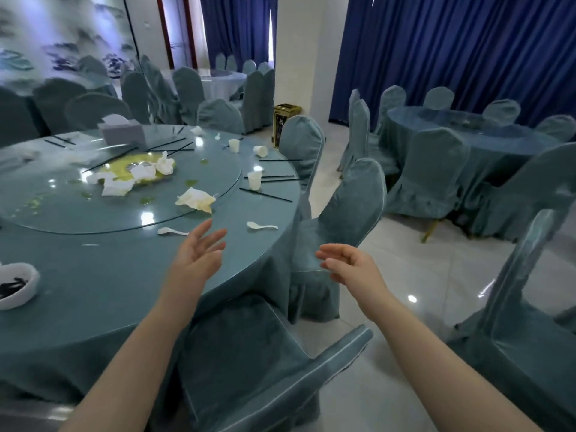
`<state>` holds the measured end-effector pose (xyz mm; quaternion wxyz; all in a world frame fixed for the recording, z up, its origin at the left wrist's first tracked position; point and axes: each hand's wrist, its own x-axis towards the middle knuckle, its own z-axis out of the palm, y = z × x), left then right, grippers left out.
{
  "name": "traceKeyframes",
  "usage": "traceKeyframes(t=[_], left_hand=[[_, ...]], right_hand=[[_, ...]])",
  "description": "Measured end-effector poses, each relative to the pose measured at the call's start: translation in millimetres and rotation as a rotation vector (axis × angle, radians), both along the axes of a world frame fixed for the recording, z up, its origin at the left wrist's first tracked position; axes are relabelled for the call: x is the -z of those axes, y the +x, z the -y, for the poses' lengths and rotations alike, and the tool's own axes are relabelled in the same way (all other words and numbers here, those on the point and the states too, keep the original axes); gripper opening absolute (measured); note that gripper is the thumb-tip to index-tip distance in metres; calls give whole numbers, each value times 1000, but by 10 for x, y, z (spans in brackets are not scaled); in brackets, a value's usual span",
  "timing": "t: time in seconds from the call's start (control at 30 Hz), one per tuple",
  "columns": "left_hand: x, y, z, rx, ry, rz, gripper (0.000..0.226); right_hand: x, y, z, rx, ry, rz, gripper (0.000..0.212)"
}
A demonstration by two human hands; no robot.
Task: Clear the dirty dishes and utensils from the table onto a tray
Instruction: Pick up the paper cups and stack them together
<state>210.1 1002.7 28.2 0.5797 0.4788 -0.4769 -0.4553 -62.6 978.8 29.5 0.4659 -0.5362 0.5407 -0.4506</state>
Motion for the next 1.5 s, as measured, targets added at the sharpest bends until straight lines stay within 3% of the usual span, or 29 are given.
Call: traceKeyframes(t=[0.47,1.03,1.3,1.5], left_hand=[[169,-592,1048,-158,120,37,42],[522,-2551,3297,-398,207,77,43],[677,-2567,4001,-550,214,91,43],[857,-2102,4832,-667,270,170,50]], right_hand=[[165,-493,1608,-130,37,43,22],[388,-2267,4389,-393,79,-76,22],[530,-2101,5254,-477,123,-78,22],[597,-1751,6027,-504,140,-85,23]])
